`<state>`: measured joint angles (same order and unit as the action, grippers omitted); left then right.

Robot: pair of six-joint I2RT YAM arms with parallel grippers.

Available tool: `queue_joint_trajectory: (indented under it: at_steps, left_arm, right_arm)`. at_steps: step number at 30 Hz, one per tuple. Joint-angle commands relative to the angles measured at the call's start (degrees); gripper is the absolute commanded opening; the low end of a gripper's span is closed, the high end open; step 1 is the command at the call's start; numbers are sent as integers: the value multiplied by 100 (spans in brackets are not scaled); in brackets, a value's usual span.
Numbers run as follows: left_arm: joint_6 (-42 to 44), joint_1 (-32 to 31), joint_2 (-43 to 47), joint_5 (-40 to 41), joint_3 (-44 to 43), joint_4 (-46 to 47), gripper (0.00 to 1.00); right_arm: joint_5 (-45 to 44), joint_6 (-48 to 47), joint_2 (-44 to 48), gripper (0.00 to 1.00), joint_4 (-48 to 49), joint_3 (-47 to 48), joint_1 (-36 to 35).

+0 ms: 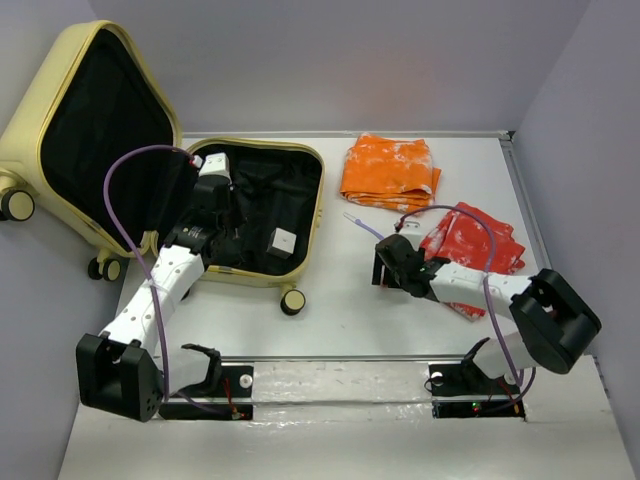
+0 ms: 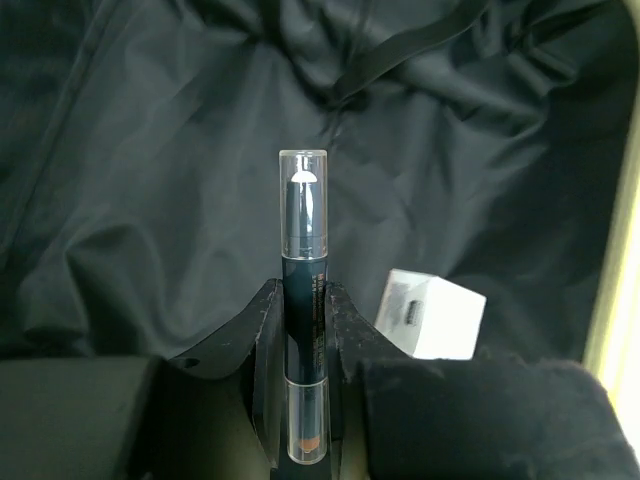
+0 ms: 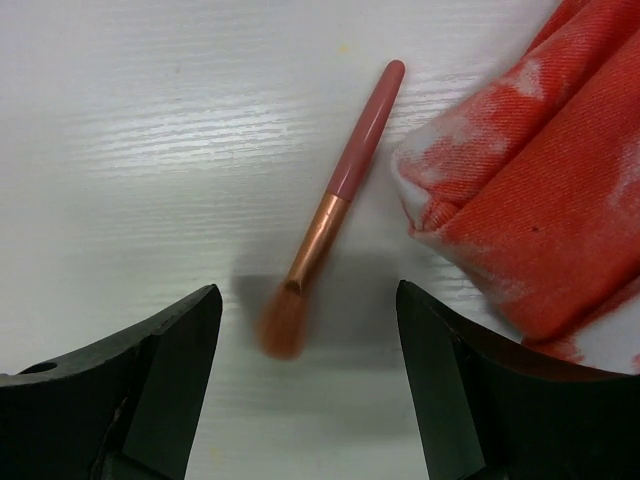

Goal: Pack the luggage

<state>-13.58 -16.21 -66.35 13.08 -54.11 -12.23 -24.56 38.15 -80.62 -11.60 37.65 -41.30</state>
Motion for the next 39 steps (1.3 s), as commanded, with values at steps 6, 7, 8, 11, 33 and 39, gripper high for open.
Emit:
queue_joint_trajectory:
  at_steps: [6,7,8,11,33,39]
  left_arm:
    - [75,118,69,107,58,317,62]
    - [75,118,95,90,58,326,73]
    - [67,118,165,37,76,361,78]
    - [58,126,429,-200,181,432,87]
    - [31,74,2205,-1756,559,1038,90]
    - [14,74,2530,-1713,594,1100,90]
  right_arm:
    - [-445,-317,-577,73,158,691,219]
    - [-462,-326,-630,72,166,743,219]
    - [-471,-326,-744,71,201,761,219]
    - [-471,-282,-929,65,228,849,219]
    - [1768,-1002,392,10,886,2042,-44]
    - [2403,-1152,-1189,10,790,4117,-580]
